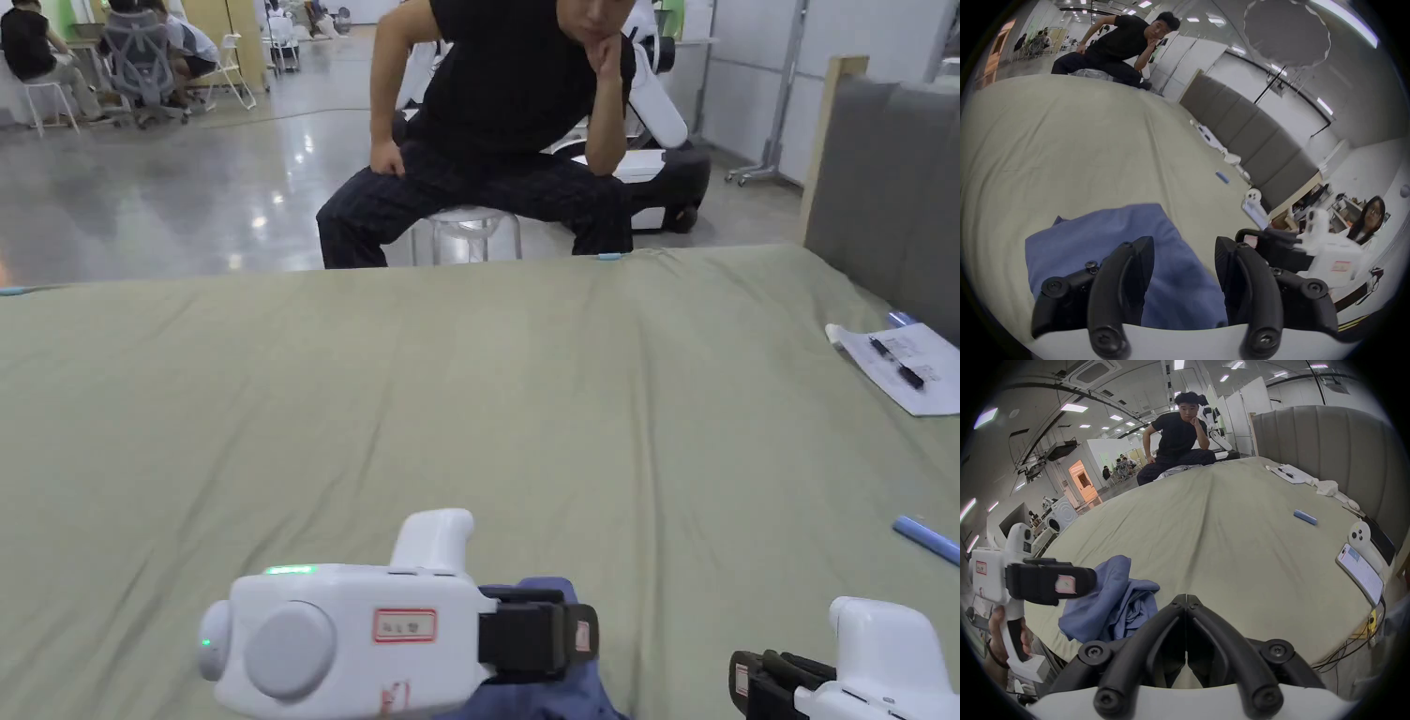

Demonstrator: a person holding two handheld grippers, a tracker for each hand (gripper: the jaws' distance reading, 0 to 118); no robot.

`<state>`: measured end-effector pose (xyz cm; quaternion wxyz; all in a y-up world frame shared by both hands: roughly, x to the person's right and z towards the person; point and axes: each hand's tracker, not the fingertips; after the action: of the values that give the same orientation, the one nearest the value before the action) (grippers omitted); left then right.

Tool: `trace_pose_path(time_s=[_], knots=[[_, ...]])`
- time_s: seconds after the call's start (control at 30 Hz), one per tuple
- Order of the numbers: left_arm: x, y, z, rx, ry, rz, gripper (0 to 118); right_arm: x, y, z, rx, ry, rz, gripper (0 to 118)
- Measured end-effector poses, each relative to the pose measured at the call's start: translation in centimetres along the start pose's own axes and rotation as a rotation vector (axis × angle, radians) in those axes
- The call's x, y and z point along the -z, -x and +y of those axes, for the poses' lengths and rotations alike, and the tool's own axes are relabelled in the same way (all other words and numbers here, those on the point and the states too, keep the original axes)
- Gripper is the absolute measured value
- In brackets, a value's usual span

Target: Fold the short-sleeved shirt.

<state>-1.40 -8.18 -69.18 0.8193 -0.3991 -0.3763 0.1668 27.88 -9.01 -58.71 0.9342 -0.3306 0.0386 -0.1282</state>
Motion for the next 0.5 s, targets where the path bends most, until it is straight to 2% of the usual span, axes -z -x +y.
trace_pose_path(time_s=[0.07,0.1,0.13,0.27,0.37,0.4,0.43,0.5], knots=[[-1.1,0.8,0.1,-0.026,-0.051,0.016,47,-0.1,-0.4,-0.1,0.003,-0.006,0.01,0],[-1.1,0.8,0.3,-0.056,-0.066,0.02,34,-0.2,-0.4,-0.2,0.0,-0.009,0.018,0],[-0.8,1.3,0.1,-0.089,-0.066,0.019,9,-0.3,-0.4,-0.2,-0.003,-0.01,0.021,0],[3.8,1.9,-1.8,-0.079,0.077,0.005,8,-0.1,0.0,-0.4,-0.002,0.001,0.031,0],[7.7,2.5,-4.1,-0.038,0.235,0.06,7,0.0,0.9,-0.6,-0.035,0.024,0.032,0],[8.1,2.9,-4.7,-0.037,0.241,0.045,4,0.1,1.2,-0.6,-0.05,0.032,0.036,0],[7.3,3.0,-4.6,-0.046,0.162,-0.016,4,0.2,1.6,-0.6,-0.065,0.036,0.037,0],[6.8,3.1,-4.0,-0.073,0.167,0.001,4,0.5,2.3,-0.6,-0.087,0.044,0.047,0]])
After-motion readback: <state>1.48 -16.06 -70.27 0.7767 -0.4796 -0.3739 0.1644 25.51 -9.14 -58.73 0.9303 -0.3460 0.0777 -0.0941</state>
